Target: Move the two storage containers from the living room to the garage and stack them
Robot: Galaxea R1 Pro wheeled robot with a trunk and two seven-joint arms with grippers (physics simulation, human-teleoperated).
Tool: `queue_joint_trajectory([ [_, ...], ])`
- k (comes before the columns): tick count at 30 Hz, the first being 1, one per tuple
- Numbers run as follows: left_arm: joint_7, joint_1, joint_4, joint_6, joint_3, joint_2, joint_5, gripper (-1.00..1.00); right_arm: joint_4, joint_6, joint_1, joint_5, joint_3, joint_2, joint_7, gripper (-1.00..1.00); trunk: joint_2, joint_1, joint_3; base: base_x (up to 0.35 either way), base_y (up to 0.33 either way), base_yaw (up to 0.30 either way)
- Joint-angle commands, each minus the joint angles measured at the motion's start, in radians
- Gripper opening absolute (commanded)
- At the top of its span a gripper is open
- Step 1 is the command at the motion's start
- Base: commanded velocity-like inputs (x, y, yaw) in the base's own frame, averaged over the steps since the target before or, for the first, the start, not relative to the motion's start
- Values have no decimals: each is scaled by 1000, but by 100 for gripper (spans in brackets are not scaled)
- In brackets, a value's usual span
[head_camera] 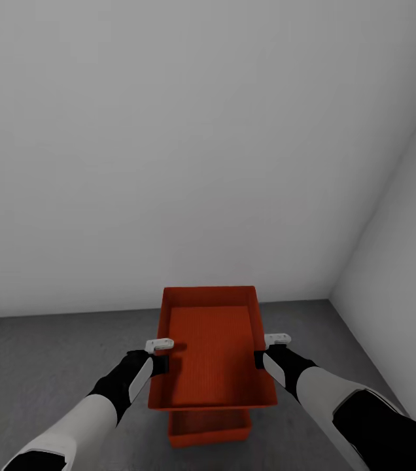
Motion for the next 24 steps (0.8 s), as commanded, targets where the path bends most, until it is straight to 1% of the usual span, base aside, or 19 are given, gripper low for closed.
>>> queue_joint_trajectory([
  [1,14,-1,-3,8,2,2,-15,-100,-2,7,-1,6,-7,-1,-9,-100,-1,0,-3,0,0,0],
  [24,14,-1,-3,8,2,2,-15,-100,-2,7,-1,6,-7,-1,-9,-100,-1,0,-41,0,0,0],
])
